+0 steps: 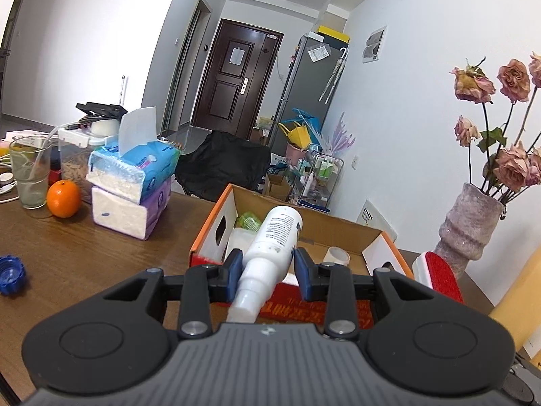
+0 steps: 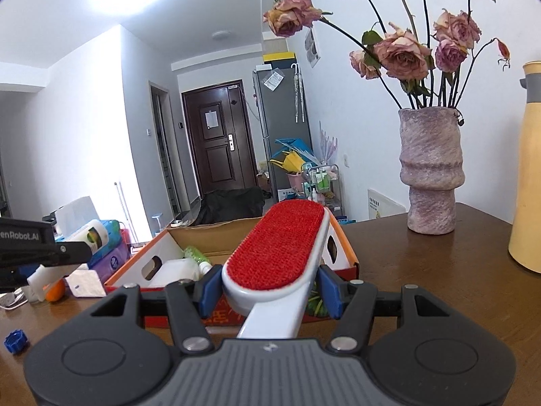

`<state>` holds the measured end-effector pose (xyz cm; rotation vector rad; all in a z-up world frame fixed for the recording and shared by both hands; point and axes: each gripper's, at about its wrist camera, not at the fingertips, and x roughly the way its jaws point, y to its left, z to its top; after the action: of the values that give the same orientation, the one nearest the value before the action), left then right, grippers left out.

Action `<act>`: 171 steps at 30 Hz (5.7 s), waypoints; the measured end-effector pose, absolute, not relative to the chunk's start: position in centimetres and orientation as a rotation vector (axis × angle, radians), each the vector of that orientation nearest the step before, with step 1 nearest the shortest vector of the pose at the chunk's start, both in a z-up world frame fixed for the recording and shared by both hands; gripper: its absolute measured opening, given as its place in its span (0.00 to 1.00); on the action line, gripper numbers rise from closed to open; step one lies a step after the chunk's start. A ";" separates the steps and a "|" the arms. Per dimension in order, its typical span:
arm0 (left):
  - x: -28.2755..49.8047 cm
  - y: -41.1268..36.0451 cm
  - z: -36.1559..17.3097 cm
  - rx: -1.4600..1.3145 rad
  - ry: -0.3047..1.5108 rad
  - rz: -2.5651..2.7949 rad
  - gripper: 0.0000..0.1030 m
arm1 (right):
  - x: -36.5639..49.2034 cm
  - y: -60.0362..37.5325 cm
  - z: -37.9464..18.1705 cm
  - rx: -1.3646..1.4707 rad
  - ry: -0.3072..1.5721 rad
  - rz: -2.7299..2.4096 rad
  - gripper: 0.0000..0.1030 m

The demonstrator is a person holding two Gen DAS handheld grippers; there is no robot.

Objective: Organize rigid objects
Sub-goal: 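Carry the spray bottle and lint brush over the cardboard box with both tools, then open both tools to drop the spray bottle and lint brush into the box, then move the left tool from the box to the blue bottle cap, then close the left tool on the blue bottle cap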

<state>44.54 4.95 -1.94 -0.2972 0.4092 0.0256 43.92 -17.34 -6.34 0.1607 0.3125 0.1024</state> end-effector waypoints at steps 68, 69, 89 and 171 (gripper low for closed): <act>59.9 3.6 -5.0 -0.140 0.433 0.111 0.96 | 62.5 -19.6 -7.3 0.145 0.384 0.052 0.97; 59.9 3.7 -5.0 -0.139 0.435 0.115 0.97 | 62.5 -19.7 -7.3 0.148 0.384 0.049 0.97; 56.1 7.9 -4.3 -0.162 0.442 0.203 1.00 | 57.5 -20.3 -6.3 0.091 0.317 0.047 1.00; 41.8 21.5 -10.6 -0.066 0.586 0.352 0.53 | 42.8 -17.8 -10.8 0.052 0.482 0.031 1.00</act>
<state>41.85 21.54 -10.63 -0.0663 0.5859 0.3523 42.77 -17.82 -10.83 0.0517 0.4823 0.0309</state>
